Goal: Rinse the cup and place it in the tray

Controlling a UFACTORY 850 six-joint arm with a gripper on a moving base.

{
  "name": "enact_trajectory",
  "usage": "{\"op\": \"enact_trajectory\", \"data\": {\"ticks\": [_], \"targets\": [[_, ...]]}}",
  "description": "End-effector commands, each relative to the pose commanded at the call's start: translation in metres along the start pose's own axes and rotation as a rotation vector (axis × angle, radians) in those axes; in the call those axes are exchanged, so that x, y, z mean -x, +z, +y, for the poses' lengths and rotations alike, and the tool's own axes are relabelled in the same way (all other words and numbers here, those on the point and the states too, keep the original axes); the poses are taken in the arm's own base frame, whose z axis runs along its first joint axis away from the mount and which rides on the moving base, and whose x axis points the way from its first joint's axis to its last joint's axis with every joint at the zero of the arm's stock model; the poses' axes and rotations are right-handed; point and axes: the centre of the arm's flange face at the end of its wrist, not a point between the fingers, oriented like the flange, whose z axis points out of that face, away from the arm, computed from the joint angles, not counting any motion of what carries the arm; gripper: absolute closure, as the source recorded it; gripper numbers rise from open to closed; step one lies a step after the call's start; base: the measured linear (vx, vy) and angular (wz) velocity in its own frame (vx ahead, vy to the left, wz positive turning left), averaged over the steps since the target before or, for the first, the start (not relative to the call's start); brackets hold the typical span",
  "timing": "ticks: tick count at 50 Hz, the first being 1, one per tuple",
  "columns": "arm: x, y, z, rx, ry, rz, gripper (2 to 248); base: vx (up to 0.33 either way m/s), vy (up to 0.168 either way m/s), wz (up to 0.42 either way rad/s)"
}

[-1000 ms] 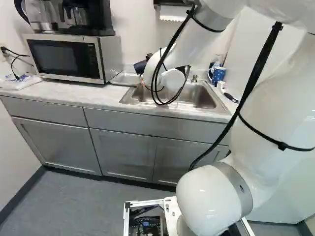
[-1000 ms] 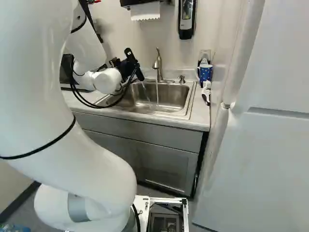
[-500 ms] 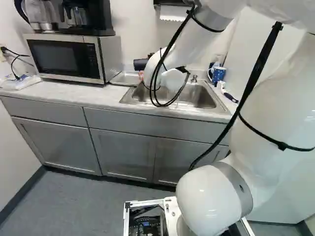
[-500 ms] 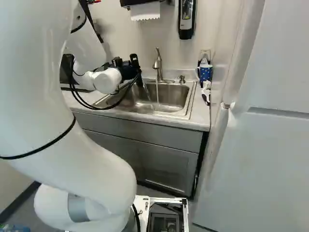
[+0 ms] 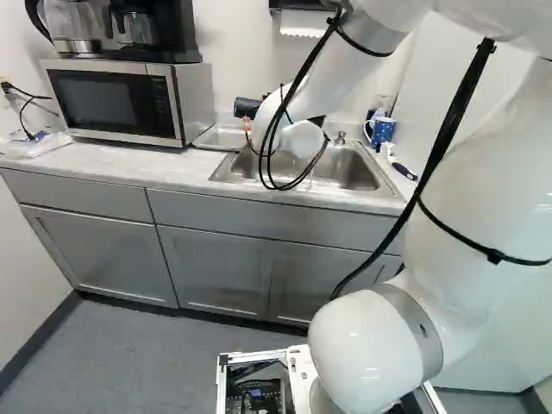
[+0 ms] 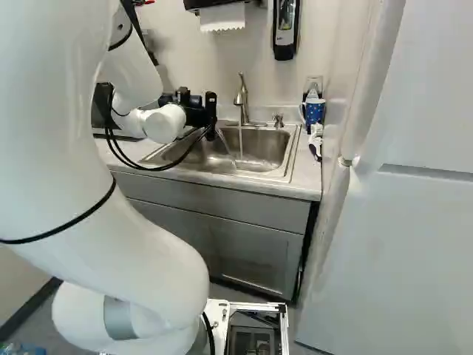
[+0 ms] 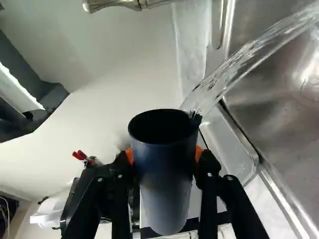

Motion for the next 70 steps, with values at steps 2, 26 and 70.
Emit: {"op": "enact_trajectory", "data": {"ticks": [2,26,70], "targets": [[0.0000,0.0000,0.0000,0.000,0.021,0.000,125,0.000,0.000,0.000],[0.0000,0.0000,0.0000,0.000,0.273,0.000,125,0.000,0.000,0.000],[0.0000,0.0000,0.0000,0.000,0.399,0.000,125,0.000,0.000,0.000]]}}
